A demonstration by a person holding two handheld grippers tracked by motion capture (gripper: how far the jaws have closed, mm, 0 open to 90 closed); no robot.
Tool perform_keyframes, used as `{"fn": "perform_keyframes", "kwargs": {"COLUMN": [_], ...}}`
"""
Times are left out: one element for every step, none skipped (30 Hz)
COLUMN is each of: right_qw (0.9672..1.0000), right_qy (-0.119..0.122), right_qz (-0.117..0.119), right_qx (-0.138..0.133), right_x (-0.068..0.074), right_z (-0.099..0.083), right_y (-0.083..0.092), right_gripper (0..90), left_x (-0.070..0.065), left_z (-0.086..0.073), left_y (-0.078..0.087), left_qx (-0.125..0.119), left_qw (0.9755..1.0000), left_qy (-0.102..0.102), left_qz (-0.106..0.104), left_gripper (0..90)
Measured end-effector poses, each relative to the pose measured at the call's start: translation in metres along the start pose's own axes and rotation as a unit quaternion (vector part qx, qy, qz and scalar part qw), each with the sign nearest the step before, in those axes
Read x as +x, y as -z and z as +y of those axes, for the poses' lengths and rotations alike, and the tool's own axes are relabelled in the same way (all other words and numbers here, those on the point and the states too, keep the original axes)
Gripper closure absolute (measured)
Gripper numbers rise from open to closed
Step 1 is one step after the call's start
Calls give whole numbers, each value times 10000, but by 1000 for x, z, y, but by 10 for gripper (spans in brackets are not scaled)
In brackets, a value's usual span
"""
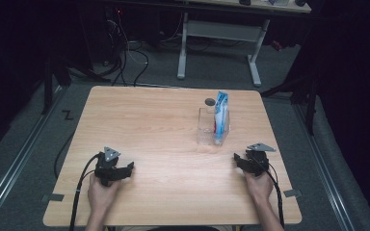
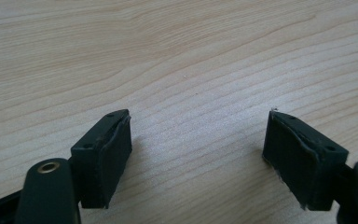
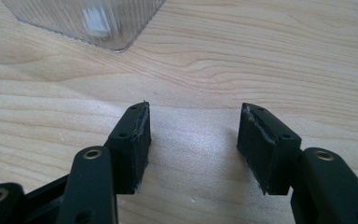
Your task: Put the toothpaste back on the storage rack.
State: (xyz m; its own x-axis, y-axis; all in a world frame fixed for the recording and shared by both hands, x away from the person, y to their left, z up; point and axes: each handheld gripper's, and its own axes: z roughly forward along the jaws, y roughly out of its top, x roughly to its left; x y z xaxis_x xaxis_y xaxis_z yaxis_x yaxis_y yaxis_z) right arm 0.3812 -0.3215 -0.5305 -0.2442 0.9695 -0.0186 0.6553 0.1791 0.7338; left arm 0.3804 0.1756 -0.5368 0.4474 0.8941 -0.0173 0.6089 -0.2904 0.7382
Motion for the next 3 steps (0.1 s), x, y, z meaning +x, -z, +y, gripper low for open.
{"fn": "perform_keyframes", "kwargs": {"right_qw": [10000,10000,10000], "right_qy": [0,1,-4], "right_qz": [0,0,1], "right_qx": [0,6,6], "right_x": [0,0,0], "right_z": [0,0,0], "right_y": [0,0,0], "right_gripper": [442,442,441], "left_x": [0,0,0], "left_z": [0,0,0], "left_y": [0,0,0], "left_qx": [0,2,0], "left_qw": [10000,10000,10000], "left_qy": [0,-2,-1], "left_qz": [0,0,0], "left_gripper": [239,238,238]}}
